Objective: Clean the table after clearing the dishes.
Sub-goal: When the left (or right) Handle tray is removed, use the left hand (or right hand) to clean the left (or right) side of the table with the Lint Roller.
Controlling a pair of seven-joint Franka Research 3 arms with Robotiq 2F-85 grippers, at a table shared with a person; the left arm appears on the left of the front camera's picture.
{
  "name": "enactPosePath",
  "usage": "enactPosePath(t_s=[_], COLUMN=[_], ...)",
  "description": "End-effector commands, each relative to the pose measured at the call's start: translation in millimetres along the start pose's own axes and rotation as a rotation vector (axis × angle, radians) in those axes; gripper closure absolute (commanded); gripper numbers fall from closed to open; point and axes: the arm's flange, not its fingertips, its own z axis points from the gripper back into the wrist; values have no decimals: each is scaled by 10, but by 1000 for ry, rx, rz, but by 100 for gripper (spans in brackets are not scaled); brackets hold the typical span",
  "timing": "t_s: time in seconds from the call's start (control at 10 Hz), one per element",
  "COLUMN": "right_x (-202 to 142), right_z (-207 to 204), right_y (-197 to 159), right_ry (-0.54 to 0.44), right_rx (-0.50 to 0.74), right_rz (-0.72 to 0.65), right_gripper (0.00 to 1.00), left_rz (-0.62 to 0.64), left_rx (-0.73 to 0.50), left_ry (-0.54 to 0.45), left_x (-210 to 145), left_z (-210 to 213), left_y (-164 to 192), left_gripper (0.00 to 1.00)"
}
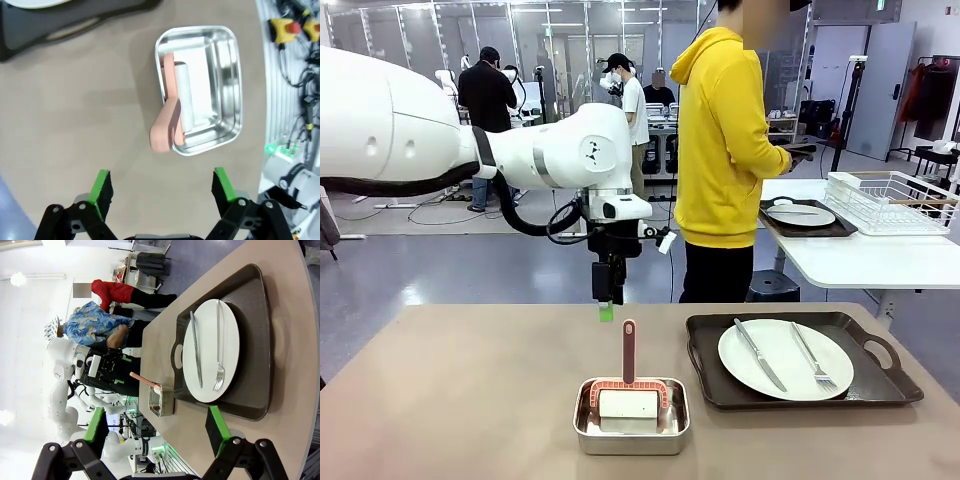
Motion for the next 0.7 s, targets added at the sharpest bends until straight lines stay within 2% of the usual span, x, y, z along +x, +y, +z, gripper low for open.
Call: enactPosePath(t_s=[0.0,0.6], right_x=[-11,-11], right_z=[11,11], right_y=[37,37], right_ry=[1,1], right_rx=[7,7], right_rz=[7,7], right_gripper=[0,0], left_rz=[5,13], left_rx=[-57,-137], left_ry=[-4,-27], left_x=[126,238], left_z=[-100,-564], left_y=[63,93], left_gripper=[0,0])
